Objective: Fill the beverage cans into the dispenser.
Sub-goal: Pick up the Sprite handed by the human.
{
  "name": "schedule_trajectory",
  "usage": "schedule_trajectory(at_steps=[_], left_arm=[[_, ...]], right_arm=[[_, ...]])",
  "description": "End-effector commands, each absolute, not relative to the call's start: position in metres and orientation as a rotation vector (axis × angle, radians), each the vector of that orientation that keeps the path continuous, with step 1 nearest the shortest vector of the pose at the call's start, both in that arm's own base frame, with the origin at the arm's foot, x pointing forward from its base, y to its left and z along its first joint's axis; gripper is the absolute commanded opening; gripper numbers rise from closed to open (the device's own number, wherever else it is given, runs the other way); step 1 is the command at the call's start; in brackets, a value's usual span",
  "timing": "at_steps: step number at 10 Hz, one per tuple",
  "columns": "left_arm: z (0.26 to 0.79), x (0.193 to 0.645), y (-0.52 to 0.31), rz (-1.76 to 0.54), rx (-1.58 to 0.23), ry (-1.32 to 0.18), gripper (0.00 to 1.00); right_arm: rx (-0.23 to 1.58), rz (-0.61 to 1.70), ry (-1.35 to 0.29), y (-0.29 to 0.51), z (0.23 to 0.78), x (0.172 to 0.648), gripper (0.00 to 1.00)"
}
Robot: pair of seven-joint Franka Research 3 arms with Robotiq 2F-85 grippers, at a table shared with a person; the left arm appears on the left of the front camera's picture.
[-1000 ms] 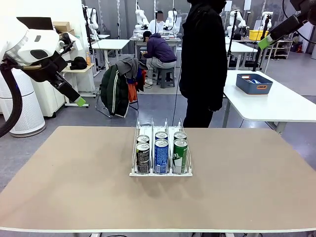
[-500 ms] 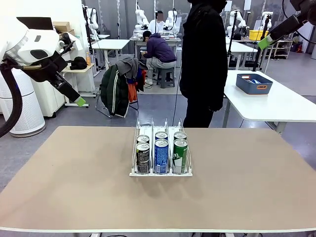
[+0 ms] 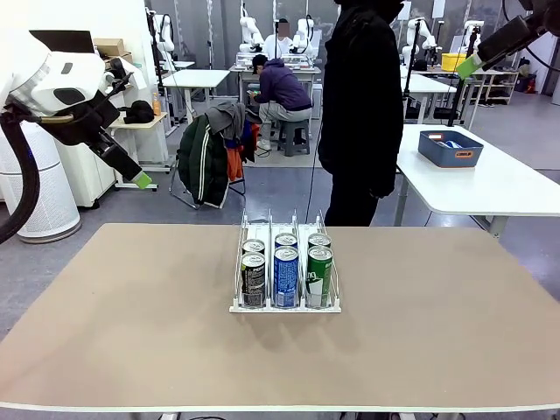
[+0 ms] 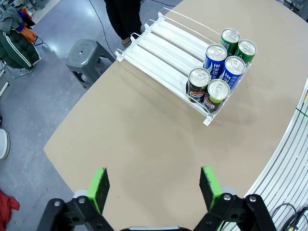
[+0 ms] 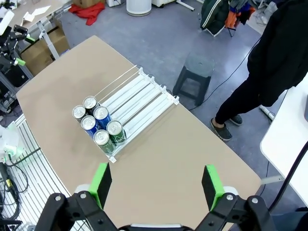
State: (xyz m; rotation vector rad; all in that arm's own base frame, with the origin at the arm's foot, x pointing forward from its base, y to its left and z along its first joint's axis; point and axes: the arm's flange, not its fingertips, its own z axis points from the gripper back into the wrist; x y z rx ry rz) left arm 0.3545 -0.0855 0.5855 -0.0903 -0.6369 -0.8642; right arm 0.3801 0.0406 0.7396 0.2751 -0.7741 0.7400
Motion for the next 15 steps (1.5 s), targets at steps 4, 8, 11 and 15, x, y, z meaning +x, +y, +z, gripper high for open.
schedule_trajectory(at_steps=[4,8,11,15], left_arm=[[0.583,0.356,-0.086,-0.856,-0.113,-0.632,1.0],[0.583,0.356,-0.086,-0.856,-0.113,-0.632,1.0],[0.583,0.356,-0.086,-0.856,-0.113,-0.632,1.0],[0.583,0.356,-0.086,-0.856,-0.113,-0.632,1.0]], right_arm=[[0.309,0.736,-0.774,0.043,0.77,0.357,1.0],[0.307,0.776,-0.768,0.045,0.775,0.351,1.0],[0.291,0.764,-0.775,0.046,0.774,0.351,1.0],[0.291,0.764,-0.775,0.046,0.774,0.351,1.0]])
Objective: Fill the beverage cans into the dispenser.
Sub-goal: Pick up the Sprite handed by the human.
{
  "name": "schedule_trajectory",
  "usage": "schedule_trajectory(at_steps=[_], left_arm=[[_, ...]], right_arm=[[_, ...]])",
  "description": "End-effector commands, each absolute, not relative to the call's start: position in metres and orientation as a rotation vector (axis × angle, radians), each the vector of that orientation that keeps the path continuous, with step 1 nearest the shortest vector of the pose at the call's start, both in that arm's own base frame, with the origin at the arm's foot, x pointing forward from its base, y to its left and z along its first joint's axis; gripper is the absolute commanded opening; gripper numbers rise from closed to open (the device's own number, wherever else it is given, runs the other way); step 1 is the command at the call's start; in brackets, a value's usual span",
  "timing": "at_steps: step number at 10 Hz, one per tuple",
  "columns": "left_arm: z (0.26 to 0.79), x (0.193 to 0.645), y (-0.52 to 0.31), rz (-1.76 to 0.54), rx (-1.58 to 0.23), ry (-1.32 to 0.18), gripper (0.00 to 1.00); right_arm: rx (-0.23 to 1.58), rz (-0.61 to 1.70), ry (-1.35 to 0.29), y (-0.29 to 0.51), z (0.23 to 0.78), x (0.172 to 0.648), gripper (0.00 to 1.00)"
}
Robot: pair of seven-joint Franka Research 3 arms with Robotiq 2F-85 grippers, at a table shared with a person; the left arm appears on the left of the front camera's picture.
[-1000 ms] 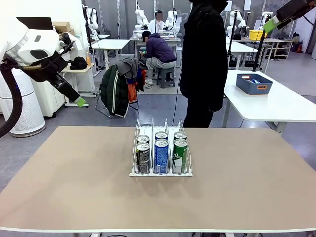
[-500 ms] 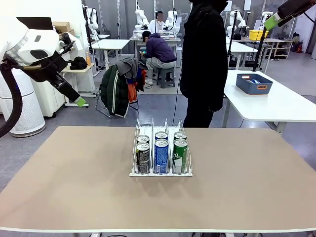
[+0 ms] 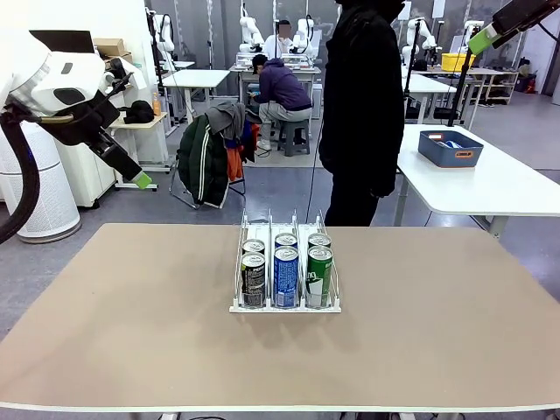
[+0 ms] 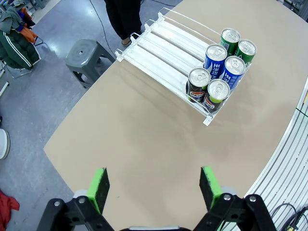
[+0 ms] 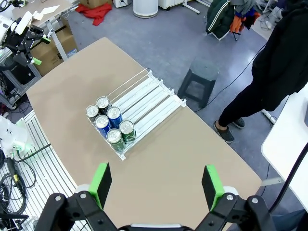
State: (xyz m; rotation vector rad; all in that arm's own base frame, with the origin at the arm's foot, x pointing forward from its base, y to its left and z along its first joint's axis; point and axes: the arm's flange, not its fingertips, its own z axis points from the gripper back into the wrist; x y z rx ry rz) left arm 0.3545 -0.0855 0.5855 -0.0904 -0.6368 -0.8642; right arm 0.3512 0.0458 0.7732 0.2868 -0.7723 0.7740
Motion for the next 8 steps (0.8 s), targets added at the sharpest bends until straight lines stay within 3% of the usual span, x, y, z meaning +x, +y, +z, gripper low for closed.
schedule_trajectory(at_steps=[1,3,5,8], left_arm=[[0.585,0.355,-0.085,-0.864,-0.09,-0.637,1.0],[0.614,0.35,-0.08,-0.956,-0.147,-0.633,1.0],[0.654,0.352,-0.046,-1.031,-0.377,-0.717,1.0],[0.721,0.358,-0.016,-0.957,-0.423,-0.817,1.0]], right_arm=[[0.291,0.764,-0.775,0.046,0.774,0.351,1.0],[0.291,0.764,-0.775,0.046,0.774,0.351,1.0],[0.291,0.764,-0.775,0.046,0.774,0.351,1.0],[0.291,0.764,-0.775,0.046,0.774,0.351,1.0]])
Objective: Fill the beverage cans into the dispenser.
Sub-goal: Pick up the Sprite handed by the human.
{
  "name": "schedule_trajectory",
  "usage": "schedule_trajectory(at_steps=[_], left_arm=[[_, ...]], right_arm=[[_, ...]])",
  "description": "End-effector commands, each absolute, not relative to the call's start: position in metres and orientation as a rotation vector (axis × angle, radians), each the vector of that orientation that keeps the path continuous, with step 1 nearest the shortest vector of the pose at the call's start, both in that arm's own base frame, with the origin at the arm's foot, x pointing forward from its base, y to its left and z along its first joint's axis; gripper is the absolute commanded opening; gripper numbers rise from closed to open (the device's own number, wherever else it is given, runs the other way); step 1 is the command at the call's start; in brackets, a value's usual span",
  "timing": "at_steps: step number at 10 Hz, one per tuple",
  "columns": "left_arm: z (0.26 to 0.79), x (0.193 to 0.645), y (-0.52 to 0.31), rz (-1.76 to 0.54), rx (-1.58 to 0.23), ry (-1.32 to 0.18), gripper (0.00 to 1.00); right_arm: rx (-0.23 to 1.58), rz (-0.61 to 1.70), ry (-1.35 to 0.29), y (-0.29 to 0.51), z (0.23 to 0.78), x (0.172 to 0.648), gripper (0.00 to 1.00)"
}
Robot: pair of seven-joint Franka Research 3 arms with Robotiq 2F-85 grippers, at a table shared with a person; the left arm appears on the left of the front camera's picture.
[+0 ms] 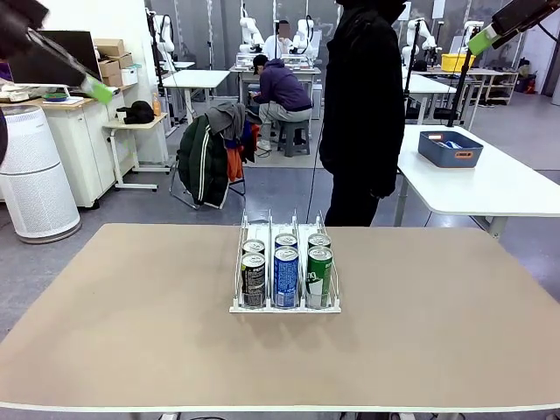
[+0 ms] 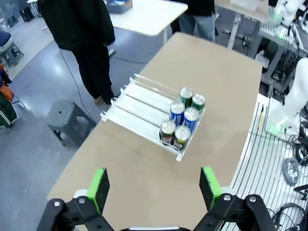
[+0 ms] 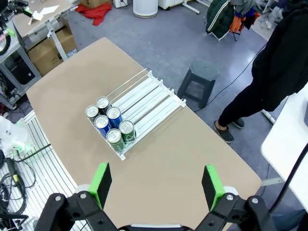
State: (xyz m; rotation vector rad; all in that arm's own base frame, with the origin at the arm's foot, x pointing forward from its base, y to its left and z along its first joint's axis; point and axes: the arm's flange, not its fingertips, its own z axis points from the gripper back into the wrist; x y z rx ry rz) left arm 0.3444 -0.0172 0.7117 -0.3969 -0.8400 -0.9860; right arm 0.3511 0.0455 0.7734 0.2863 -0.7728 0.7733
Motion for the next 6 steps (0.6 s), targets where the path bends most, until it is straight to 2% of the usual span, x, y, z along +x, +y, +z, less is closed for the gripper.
schedule_trajectory(at_steps=[1,2,4,5,6], left_arm=[[0.739,0.357,-0.017,-0.861,-0.372,-0.798,1.0],[0.752,0.359,-0.023,-0.8,-0.31,-0.807,1.0],[0.78,0.367,-0.026,-0.816,-0.206,-0.819,1.0],[0.776,0.362,-0.04,-0.814,-0.151,-0.831,1.0],[0.772,0.364,-0.023,-0.826,-0.277,-0.838,1.0]], right_arm=[[0.291,0.764,-0.775,0.046,0.774,0.351,1.0],[0.291,0.764,-0.775,0.046,0.774,0.351,1.0],[0.291,0.764,-0.775,0.046,0.774,0.351,1.0],[0.291,0.764,-0.775,0.046,0.774,0.351,1.0],[0.291,0.764,-0.775,0.046,0.774,0.351,1.0]])
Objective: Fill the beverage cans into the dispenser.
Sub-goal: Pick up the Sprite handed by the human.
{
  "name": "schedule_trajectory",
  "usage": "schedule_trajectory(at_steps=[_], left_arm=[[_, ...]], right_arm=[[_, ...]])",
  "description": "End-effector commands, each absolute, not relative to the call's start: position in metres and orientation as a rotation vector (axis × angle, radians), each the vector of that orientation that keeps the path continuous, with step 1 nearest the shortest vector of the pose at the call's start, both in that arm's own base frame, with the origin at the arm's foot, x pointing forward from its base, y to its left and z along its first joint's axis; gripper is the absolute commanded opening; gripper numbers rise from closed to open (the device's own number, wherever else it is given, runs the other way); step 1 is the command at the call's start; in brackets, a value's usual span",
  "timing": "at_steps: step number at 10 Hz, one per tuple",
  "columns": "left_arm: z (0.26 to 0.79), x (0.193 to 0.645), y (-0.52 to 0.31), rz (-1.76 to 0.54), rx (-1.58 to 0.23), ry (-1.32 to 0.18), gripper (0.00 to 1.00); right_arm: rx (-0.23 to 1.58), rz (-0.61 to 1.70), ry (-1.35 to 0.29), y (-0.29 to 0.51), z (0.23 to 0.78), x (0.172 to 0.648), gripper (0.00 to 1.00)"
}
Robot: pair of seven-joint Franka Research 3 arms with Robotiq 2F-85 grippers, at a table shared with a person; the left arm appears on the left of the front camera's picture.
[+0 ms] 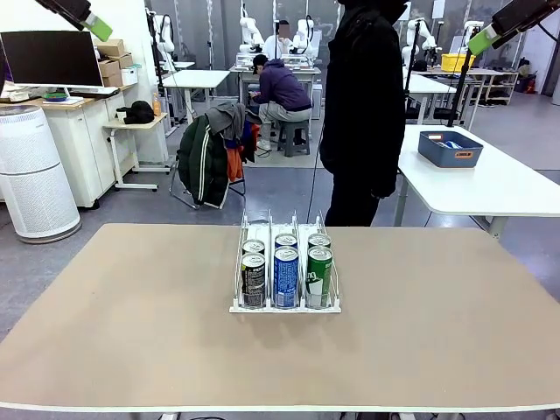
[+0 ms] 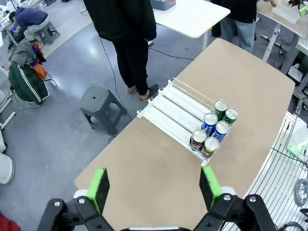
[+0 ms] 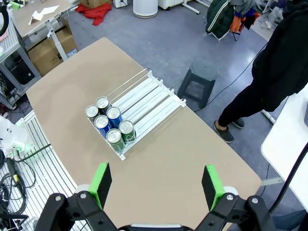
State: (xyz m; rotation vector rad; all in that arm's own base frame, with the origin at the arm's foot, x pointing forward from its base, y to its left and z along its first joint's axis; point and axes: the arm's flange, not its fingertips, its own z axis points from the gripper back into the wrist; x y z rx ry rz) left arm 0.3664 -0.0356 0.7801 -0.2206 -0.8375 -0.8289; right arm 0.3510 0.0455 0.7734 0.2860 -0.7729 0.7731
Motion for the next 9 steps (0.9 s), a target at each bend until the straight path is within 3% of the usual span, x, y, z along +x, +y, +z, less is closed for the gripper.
schedule_trajectory(at_steps=[1,6,9], left_arm=[[0.772,0.364,-0.023,-0.826,-0.277,-0.838,1.0],[0.782,0.368,-0.026,-0.787,-0.221,-0.838,1.0],[0.792,0.367,-0.035,-0.74,-0.22,-0.74,1.0]], right_arm=[[0.291,0.764,-0.775,0.046,0.774,0.351,1.0],[0.291,0.764,-0.775,0.046,0.774,0.351,1.0],[0.291,0.764,-0.775,0.046,0.774,0.351,1.0]])
